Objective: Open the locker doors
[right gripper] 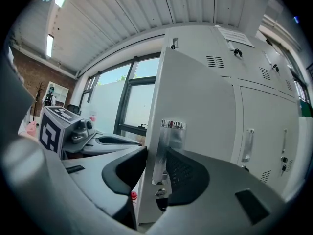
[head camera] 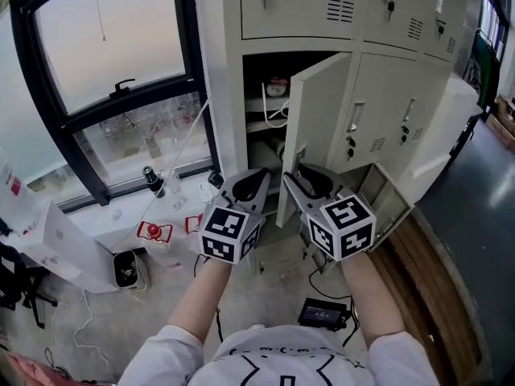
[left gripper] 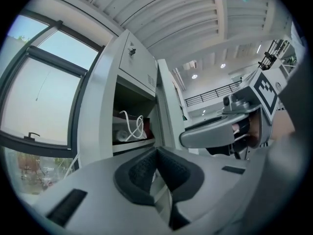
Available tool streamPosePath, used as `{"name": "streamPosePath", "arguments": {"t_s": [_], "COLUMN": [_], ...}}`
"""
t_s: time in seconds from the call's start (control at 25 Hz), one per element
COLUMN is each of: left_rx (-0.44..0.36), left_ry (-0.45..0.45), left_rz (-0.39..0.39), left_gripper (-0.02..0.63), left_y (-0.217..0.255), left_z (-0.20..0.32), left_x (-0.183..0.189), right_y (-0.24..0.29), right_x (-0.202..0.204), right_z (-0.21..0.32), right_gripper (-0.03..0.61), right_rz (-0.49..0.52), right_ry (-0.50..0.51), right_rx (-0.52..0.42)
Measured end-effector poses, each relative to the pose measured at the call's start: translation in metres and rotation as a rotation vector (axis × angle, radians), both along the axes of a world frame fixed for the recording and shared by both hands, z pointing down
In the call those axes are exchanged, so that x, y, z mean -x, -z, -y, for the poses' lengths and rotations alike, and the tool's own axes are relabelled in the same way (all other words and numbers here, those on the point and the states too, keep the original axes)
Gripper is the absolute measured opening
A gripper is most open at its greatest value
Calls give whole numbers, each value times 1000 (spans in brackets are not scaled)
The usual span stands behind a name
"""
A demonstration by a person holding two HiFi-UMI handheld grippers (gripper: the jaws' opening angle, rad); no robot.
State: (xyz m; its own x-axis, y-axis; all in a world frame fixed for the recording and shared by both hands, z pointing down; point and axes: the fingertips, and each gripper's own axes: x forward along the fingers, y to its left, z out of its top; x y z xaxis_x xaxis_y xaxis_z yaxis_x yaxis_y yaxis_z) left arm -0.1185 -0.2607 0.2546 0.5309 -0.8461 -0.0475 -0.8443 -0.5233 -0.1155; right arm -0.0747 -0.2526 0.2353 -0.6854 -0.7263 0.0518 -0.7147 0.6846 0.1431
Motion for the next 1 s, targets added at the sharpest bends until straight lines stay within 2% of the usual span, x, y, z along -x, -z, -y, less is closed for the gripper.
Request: {"name": "streamPosePath", "arguments": {"t_s": [0.4, 0.56, 0.8, 0.92, 1.0], "left_rx": [-5, -2, -2, -2, 0], "left_ry": [-130, -195, -272, -298, -309], "left_rz": [-36, -39, -44, -47, -47], "left_gripper": [17, 17, 15, 17, 17], "left_y": [0, -3, -4, -4, -3], "left_z": [1, 2, 2, 3, 3], "left_x": [-67, -99, -139, -154, -161], "right_y": [1, 1, 0, 0, -2], "right_x": [-72, -112, -166, -190, -208], "right_z": [-32, -36, -39, -38, -36], "right_gripper": [127, 166, 169, 164, 112], "right_rz": [-54, -56, -53, -39, -33], "right_ry": [-72, -136, -243, -291, -344], "right_rx": [-60, -69, -93, -94, -96]}}
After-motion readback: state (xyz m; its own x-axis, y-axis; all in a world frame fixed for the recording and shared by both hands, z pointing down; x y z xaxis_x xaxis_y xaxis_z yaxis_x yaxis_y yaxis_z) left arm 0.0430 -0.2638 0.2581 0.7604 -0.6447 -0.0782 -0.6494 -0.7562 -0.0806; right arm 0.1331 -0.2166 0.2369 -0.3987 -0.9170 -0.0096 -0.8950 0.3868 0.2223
